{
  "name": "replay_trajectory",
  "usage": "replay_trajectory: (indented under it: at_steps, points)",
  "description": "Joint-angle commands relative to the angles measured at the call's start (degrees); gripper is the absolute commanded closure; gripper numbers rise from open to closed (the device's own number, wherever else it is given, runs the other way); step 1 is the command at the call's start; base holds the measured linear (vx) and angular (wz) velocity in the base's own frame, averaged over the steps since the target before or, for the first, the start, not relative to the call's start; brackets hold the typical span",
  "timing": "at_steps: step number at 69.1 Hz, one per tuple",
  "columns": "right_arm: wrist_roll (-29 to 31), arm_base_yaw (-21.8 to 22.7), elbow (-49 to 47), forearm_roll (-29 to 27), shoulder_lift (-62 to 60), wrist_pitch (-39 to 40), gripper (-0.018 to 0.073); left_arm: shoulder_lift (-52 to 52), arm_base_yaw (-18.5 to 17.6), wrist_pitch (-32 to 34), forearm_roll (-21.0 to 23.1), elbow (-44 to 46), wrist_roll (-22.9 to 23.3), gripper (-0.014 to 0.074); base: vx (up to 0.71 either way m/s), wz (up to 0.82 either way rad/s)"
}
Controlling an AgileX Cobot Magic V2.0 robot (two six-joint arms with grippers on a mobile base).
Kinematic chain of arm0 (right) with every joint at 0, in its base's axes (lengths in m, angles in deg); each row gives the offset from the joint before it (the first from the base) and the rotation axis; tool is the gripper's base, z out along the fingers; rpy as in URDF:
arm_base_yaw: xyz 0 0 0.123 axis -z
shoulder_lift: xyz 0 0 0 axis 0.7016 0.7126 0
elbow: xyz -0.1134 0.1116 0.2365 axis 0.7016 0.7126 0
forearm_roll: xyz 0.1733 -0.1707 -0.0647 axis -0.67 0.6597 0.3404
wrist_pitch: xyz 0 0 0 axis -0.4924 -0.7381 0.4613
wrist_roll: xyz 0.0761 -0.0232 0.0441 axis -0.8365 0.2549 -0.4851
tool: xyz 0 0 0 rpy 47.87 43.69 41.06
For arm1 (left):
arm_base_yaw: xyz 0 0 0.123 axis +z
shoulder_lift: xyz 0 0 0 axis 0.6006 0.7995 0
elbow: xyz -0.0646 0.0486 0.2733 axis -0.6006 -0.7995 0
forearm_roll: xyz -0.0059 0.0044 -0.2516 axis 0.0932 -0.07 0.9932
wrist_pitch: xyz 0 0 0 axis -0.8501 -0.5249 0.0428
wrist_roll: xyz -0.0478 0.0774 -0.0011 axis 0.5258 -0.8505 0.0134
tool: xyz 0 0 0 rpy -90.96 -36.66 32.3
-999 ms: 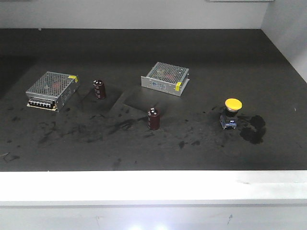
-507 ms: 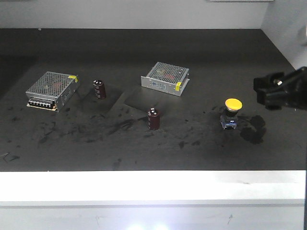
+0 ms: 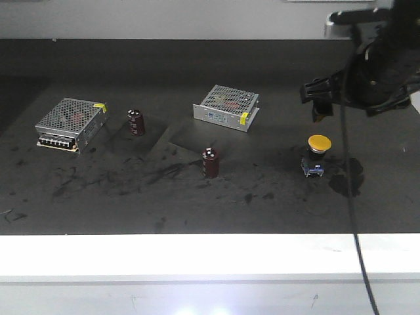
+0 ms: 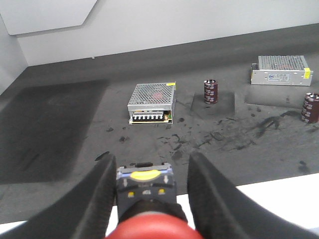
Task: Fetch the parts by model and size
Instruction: 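Move the right gripper down over the yellow-capped button, then close the right gripper on the yellow button base and lift it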
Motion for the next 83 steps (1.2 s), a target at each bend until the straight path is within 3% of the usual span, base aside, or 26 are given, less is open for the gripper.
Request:
replay_trajectory:
  at_steps: [1,28,83]
  points:
    - [3.73,2.62,-5.95,-2.82,2.41,-3.00,-0.0018,0.90,-0.28,5.16,-0.06,1.11,0.02,0.0603,0.00,0.00]
    - [11.74,3.23,-10.84,-7.60,10.04,-6.58,-0.0018,0.90,-0.28,5.16,-0.06,1.11,0.02,0.0603,0.00,0.00]
    - [11.72,3.23,-10.50,-7.61,17.70,-6.81,-0.0018,0.90,-0.28,2.47,-0.06,1.11,0.02,0.0603,0.00,0.00]
